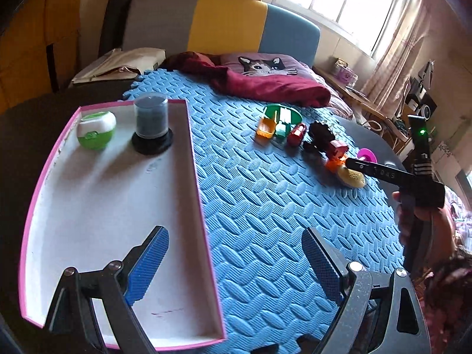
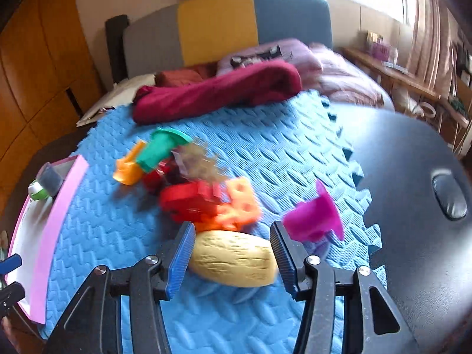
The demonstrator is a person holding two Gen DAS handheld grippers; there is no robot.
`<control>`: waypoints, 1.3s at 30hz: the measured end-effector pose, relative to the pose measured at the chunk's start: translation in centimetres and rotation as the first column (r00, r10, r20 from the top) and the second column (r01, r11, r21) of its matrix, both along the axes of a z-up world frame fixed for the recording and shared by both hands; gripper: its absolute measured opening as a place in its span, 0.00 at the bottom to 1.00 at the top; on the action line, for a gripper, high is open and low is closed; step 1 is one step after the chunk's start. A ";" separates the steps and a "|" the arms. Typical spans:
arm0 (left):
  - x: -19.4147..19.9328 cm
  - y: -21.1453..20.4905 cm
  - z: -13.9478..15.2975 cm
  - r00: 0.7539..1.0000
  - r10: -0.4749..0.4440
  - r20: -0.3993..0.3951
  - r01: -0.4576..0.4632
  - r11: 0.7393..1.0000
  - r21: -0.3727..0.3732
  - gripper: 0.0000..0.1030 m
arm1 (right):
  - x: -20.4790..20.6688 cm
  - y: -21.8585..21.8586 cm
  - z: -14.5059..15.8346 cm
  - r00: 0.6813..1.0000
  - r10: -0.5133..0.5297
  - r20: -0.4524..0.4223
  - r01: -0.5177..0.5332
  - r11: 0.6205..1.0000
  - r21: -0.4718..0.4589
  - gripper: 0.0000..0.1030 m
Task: Organize rigid objects
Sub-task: 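Grasp the yellow egg with left tool while right tool reaches the magenta toy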
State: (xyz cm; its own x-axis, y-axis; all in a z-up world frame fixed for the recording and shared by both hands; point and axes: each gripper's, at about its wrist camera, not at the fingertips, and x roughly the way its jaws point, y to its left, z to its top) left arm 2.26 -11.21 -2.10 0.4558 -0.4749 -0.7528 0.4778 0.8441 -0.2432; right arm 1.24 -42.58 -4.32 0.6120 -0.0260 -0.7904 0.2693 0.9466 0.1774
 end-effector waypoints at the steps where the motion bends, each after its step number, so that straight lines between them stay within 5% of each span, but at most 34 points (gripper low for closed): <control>1: -0.2 -0.2 -0.1 1.000 0.000 0.000 0.000 1.000 0.004 0.90 | -0.1 -0.3 -0.2 1.000 0.002 0.010 -0.002 1.000 0.023 0.57; 8: -0.7 -0.9 0.1 1.000 -0.004 0.007 0.004 1.000 0.021 0.90 | -2.3 0.3 -1.8 0.999 0.000 0.035 -0.010 0.955 0.295 0.61; 14: -0.7 -1.8 0.1 1.000 -0.005 0.001 0.005 1.000 0.013 0.90 | -5.4 2.7 -1.3 0.995 0.060 0.084 -0.084 0.944 0.320 0.61; 16: -0.8 -2.0 0.0 1.000 -0.004 -0.005 0.004 1.000 0.009 0.90 | -6.4 1.7 -0.5 0.993 -0.017 0.116 -0.016 0.960 0.278 0.61; 19: -0.8 -2.3 0.1 1.000 -0.002 -0.016 0.002 1.000 -0.002 0.90 | -6.6 0.4 1.4 0.986 -0.101 0.135 0.091 0.993 0.076 0.61; 22: -0.9 -2.6 0.2 1.000 0.002 -0.014 -0.002 1.000 -0.002 0.90 | -5.5 0.0 2.9 0.987 -0.110 0.121 0.128 0.980 -0.150 0.61; 26: -1.0 -3.1 0.3 1.000 0.010 -0.021 -0.010 1.000 -0.008 0.90 | -3.5 -0.4 3.0 0.995 -0.066 0.081 0.083 0.967 -0.241 0.61; 29: -1.0 -3.6 0.3 1.000 0.009 -0.026 -0.009 1.000 -0.008 0.90 | -2.3 -2.7 1.9 0.993 -0.107 0.057 0.114 0.983 -0.146 0.59; 33: -1.3 -4.1 0.4 1.000 -0.001 -0.017 0.001 1.000 0.005 0.90 | -1.6 -6.3 0.4 0.977 -0.213 0.030 0.211 0.975 0.075 0.31; 39: -1.1 -5.1 0.1 1.000 -0.011 -0.028 0.011 1.000 0.004 0.90 | -5.1 -11.1 -2.1 0.915 -0.399 0.058 0.316 0.799 0.511 0.30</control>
